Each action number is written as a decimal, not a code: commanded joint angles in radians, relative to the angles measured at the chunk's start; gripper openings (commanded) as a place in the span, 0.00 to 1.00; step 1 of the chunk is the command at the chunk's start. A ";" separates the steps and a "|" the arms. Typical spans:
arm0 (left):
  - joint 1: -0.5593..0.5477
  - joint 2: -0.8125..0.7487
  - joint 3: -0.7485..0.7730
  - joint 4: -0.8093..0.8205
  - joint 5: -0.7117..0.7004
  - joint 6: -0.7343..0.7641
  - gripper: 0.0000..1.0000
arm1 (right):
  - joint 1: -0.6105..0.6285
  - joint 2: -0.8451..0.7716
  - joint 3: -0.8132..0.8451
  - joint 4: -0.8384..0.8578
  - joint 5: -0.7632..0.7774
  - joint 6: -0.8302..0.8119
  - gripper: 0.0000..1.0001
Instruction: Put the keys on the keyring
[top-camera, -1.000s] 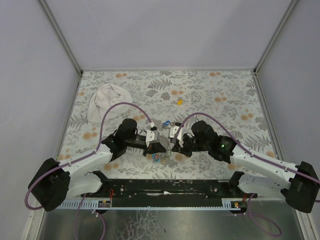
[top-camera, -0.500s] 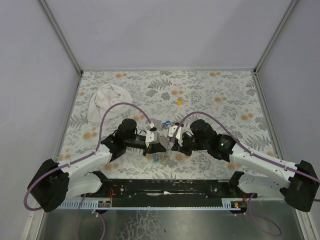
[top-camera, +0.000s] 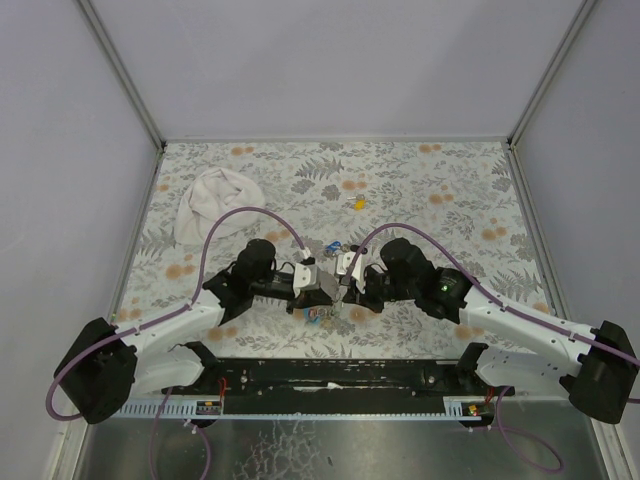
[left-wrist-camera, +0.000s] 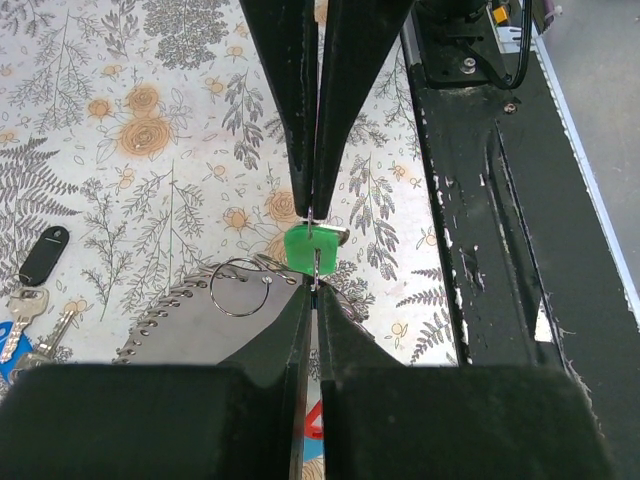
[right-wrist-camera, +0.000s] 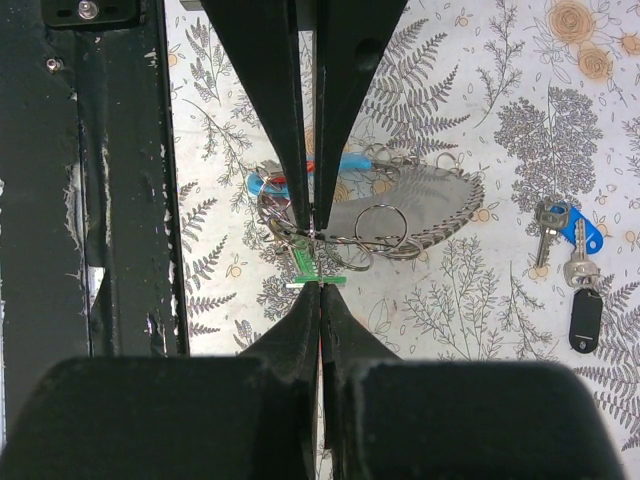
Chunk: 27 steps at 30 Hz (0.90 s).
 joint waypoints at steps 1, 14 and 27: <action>-0.013 -0.028 0.035 -0.017 -0.022 0.028 0.00 | 0.005 -0.015 0.040 0.020 -0.029 -0.014 0.00; -0.020 -0.027 0.035 -0.006 -0.027 0.018 0.00 | 0.019 0.002 0.040 0.029 -0.042 -0.022 0.00; -0.020 -0.029 0.027 0.022 -0.014 -0.001 0.00 | 0.032 0.010 0.035 0.040 -0.007 -0.027 0.00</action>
